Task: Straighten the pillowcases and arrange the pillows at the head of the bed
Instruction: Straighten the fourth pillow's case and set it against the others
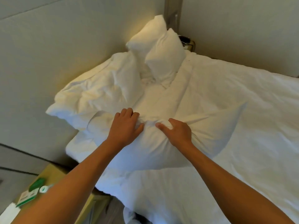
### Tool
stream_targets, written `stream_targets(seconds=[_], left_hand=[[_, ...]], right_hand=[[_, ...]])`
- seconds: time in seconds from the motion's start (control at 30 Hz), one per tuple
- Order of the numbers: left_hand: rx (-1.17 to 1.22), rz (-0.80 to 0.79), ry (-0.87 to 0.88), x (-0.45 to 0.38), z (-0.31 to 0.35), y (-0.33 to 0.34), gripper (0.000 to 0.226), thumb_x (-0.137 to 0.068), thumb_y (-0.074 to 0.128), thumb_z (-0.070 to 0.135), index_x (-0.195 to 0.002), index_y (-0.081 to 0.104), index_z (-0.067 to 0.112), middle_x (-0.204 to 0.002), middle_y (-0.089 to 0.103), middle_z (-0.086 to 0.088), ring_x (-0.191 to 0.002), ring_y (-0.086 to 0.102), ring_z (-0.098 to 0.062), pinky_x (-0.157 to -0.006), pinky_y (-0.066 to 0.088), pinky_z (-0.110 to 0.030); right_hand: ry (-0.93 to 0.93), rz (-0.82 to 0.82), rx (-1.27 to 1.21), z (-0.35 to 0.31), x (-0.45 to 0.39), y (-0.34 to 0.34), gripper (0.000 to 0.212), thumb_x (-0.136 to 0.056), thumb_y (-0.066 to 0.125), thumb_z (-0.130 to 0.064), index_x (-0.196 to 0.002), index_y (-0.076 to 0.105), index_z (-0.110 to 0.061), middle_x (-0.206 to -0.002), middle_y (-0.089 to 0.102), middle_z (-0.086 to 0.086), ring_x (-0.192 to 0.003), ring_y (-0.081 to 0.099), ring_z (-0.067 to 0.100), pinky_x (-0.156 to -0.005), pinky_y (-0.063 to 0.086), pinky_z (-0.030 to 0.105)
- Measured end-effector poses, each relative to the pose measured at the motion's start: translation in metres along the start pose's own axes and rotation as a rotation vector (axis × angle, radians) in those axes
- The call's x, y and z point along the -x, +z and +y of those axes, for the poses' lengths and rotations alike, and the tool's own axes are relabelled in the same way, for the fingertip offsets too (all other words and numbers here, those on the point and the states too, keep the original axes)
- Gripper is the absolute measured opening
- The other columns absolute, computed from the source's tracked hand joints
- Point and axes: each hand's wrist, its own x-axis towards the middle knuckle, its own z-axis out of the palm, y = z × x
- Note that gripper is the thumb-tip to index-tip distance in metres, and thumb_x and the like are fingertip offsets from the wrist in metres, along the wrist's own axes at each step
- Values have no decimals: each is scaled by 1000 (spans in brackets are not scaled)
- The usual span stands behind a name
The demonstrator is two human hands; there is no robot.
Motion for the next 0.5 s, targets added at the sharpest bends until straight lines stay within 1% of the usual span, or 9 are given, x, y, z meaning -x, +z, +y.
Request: stream_targets(seconds=[0.07,0.13,0.2,0.23,0.27,0.33,0.4,0.5], left_hand=[[3,-9,-79,24,-46,2,44,-94,56,51,-114,65,13,-99,56,-6,-91,52,-30,-76,43,-42],[22,-53,-151,47,-82,11,41,-95,58,49,-113,65,13,-100,57,-7,-92,53,-31,-75,43,-42],[68,-142,-204,69,-110,29,37,-96,60,44,-114,64,12,-101,57,-9,-95,54,-32,-75,44,-42],[87,-209,-217,79,-121,40,34,-97,59,40,-116,64,12,-104,57,-9,-97,54,-32,-76,44,-42],[94,-284,-223,90,-129,53,32,-98,58,35,-119,62,12,-109,57,-9,-101,53,-32,-77,45,-41],[113,-406,-233,111,-144,77,31,-100,53,28,-127,58,15,-118,56,-6,-108,52,-29,-81,46,-38],[158,-468,-254,127,-155,92,29,-102,49,26,-128,57,16,-120,55,-4,-109,53,-26,-83,47,-37],[227,-461,-279,132,-165,101,28,-103,49,30,-126,59,18,-116,58,-2,-105,55,-24,-82,49,-36]], right_hand=[[-50,-41,0,-37,-5,35,75,-74,38,-101,-66,46,-26,-60,55,-12,-59,52,14,-56,35,34],[-91,-124,31,-62,-4,70,67,-77,42,-97,-70,49,-30,-69,64,-10,-65,58,16,-58,40,33],[-134,-222,93,-73,1,105,60,-82,48,-89,-82,57,-29,-84,73,-3,-79,67,22,-68,49,37],[-155,-279,136,-72,4,120,56,-86,52,-83,-91,61,-28,-92,74,1,-88,69,25,-73,51,38],[-162,-352,184,-69,8,133,55,-90,56,-76,-102,62,-22,-101,73,5,-99,67,28,-79,50,39],[-142,-490,251,-62,16,151,53,-95,60,-63,-119,59,-17,-117,67,9,-115,59,30,-87,46,39],[-141,-522,274,-58,20,156,52,-94,63,-59,-124,57,-17,-121,62,7,-118,54,28,-90,44,38],[-206,-470,312,-58,17,151,49,-92,66,-58,-120,61,-18,-117,60,4,-112,54,26,-91,46,40]])
